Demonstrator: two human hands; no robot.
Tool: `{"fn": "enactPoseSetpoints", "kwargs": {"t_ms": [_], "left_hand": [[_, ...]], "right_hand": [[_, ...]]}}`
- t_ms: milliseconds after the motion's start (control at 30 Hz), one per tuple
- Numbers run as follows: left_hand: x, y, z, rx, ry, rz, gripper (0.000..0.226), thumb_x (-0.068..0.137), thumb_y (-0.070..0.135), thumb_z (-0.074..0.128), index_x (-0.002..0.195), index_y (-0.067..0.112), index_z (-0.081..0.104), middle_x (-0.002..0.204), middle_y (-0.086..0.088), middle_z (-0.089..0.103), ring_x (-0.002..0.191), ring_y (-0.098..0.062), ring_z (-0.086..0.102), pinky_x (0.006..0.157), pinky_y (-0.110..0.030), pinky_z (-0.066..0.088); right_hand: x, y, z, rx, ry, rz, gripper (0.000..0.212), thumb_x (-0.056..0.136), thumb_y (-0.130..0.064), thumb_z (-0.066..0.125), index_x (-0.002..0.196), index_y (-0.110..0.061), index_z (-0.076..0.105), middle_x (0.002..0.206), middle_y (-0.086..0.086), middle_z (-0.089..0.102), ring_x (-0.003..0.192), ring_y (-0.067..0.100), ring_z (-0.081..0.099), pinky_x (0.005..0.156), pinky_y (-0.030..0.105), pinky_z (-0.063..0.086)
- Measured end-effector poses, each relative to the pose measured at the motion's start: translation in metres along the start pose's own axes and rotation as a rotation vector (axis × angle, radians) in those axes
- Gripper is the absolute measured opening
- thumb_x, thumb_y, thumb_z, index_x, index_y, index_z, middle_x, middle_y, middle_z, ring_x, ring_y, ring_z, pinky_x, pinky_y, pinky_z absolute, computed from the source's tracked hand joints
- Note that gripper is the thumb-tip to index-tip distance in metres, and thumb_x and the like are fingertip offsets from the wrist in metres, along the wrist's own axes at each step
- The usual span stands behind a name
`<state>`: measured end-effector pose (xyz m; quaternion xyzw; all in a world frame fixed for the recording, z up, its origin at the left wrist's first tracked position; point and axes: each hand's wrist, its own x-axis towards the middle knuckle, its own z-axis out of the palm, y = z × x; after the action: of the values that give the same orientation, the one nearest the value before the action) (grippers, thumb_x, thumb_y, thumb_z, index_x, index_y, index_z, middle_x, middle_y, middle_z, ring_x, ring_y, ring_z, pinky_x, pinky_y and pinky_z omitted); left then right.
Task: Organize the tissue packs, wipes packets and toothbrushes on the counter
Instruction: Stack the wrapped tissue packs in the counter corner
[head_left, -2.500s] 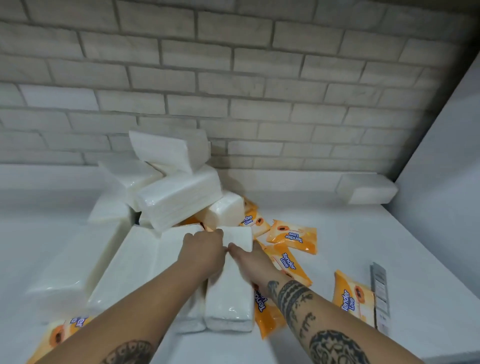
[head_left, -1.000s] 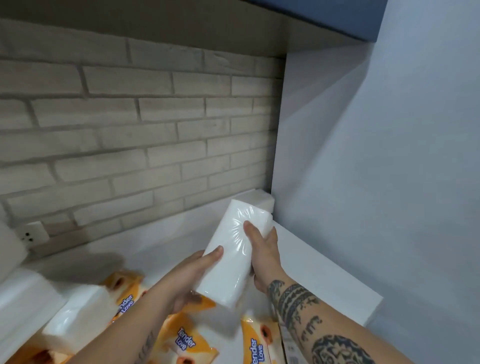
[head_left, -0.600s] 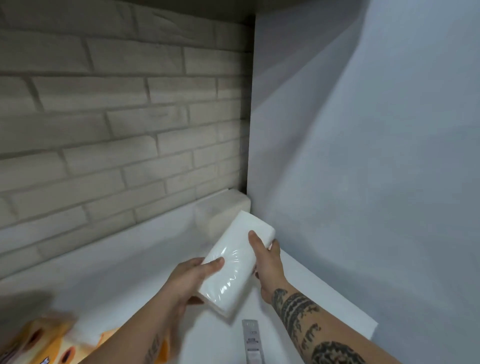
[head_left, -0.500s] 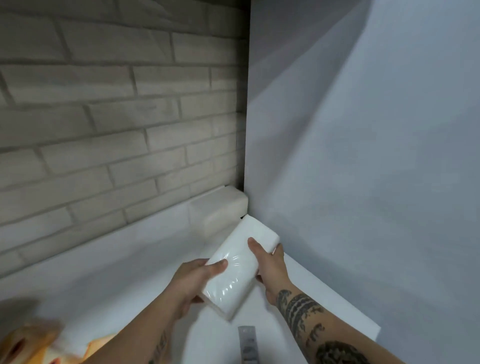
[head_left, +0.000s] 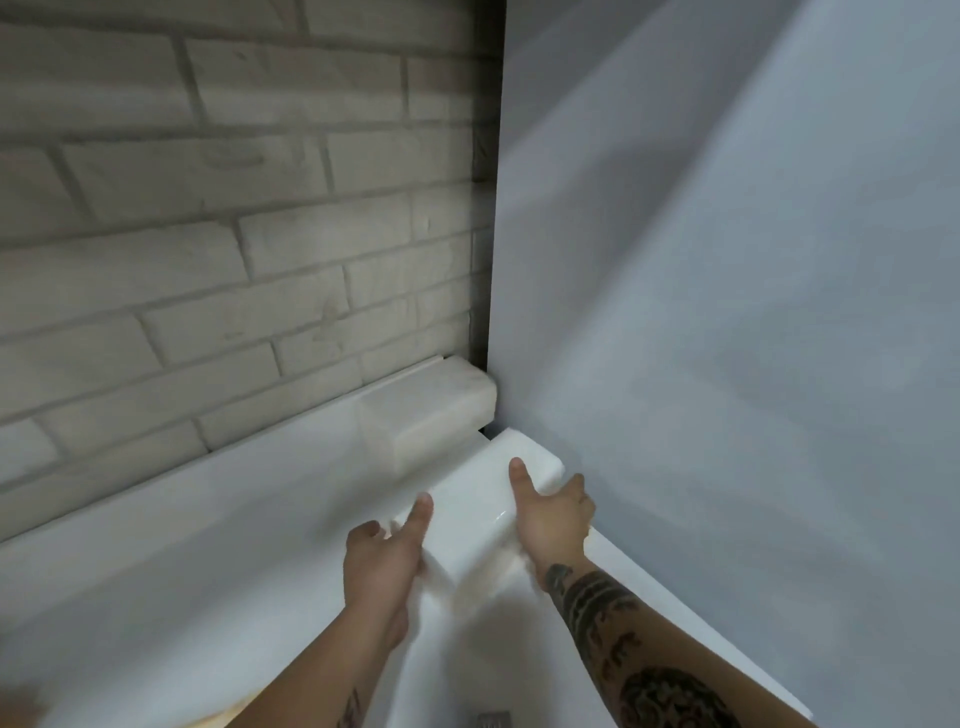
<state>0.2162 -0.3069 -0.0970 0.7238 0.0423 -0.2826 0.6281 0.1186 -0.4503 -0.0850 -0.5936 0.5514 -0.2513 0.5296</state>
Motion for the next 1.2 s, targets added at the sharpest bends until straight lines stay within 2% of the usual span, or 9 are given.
{"fn": "enactPoseSetpoints", "kwargs": {"t_ms": [67,167,267,367,567,700,900,1033,1200], "left_hand": [[0.008,0.003,0.001,-0.011,0.058,-0.080,0.123,0.051,0.095,0.062,0.134,0.005,0.054,0.136,-0.023,0.059,0.112,-0.041,0.065,0.091,-0.050,0.058],[0.005,-0.002,0.001,0.008,-0.059,-0.239,0.105,0.057,0.084,0.067,0.132,0.011,0.057,0.126,-0.023,0.062,0.104,-0.041,0.066,0.064,-0.042,0.059],[0.003,-0.005,0.008,0.008,-0.234,-0.248,0.075,0.082,0.060,0.073,0.132,0.006,0.058,0.113,-0.015,0.067,0.092,-0.034,0.069,0.064,-0.040,0.060],[0.014,0.008,0.019,0.049,-0.213,-0.205,0.053,0.092,0.052,0.069,0.123,0.010,0.060,0.114,-0.009,0.067,0.099,-0.030,0.067,0.068,-0.040,0.059],[0.048,0.029,0.032,0.104,-0.192,-0.144,0.071,0.093,0.057,0.066,0.135,0.001,0.058,0.126,-0.025,0.064,0.094,-0.034,0.065,0.062,-0.037,0.057],[0.061,0.034,0.037,0.096,-0.186,-0.122,0.061,0.096,0.051,0.064,0.131,0.002,0.061,0.098,-0.010,0.060,0.081,-0.026,0.060,0.068,-0.038,0.057],[0.071,0.041,0.037,0.097,-0.164,-0.128,0.054,0.094,0.054,0.066,0.124,0.008,0.063,0.113,-0.010,0.064,0.099,-0.029,0.063,0.071,-0.041,0.060],[0.076,0.043,0.038,0.109,-0.154,-0.137,0.050,0.094,0.054,0.066,0.116,0.009,0.064,0.105,-0.010,0.064,0.096,-0.029,0.063,0.072,-0.043,0.061],[0.083,0.040,0.038,0.104,-0.160,-0.139,0.059,0.090,0.059,0.068,0.118,0.007,0.066,0.101,-0.009,0.063,0.089,-0.028,0.061,0.062,-0.038,0.060]], "right_hand": [[-0.004,0.005,0.003,-0.100,0.064,-0.207,0.112,0.084,-0.069,0.069,0.165,-0.020,0.009,0.171,0.002,0.008,0.156,0.030,0.012,0.123,0.055,0.027],[-0.006,0.017,0.007,-0.269,-0.009,-0.384,0.105,0.086,-0.065,0.069,0.165,-0.026,0.012,0.172,-0.008,0.001,0.157,0.022,0.005,0.123,0.054,0.027],[0.002,0.018,0.009,-0.268,-0.042,-0.405,0.100,0.088,-0.063,0.068,0.165,-0.026,0.016,0.171,-0.011,0.000,0.158,0.022,0.006,0.122,0.050,0.032],[0.018,0.007,0.013,-0.288,-0.046,-0.393,0.101,0.088,-0.065,0.067,0.165,-0.024,0.016,0.171,-0.010,0.000,0.158,0.023,0.009,0.120,0.046,0.033],[0.049,-0.014,0.023,-0.330,-0.100,-0.339,0.107,0.086,-0.072,0.064,0.166,-0.021,0.014,0.171,-0.006,0.000,0.156,0.028,0.017,0.122,0.048,0.031],[0.063,-0.020,0.029,-0.371,-0.113,-0.339,0.106,0.087,-0.073,0.060,0.166,-0.021,0.013,0.171,-0.005,-0.001,0.156,0.028,0.016,0.123,0.048,0.030],[0.073,-0.026,0.040,-0.428,-0.089,-0.348,0.109,0.085,-0.079,0.058,0.166,-0.020,0.015,0.170,-0.002,0.001,0.155,0.030,0.016,0.122,0.051,0.032],[0.075,-0.028,0.044,-0.441,-0.074,-0.364,0.107,0.086,-0.078,0.057,0.165,-0.019,0.017,0.169,-0.001,-0.001,0.153,0.032,0.017,0.123,0.051,0.032],[0.079,-0.032,0.043,-0.479,-0.112,-0.377,0.106,0.088,-0.077,0.055,0.166,-0.017,0.015,0.170,0.000,0.000,0.153,0.033,0.018,0.124,0.050,0.029]]}}
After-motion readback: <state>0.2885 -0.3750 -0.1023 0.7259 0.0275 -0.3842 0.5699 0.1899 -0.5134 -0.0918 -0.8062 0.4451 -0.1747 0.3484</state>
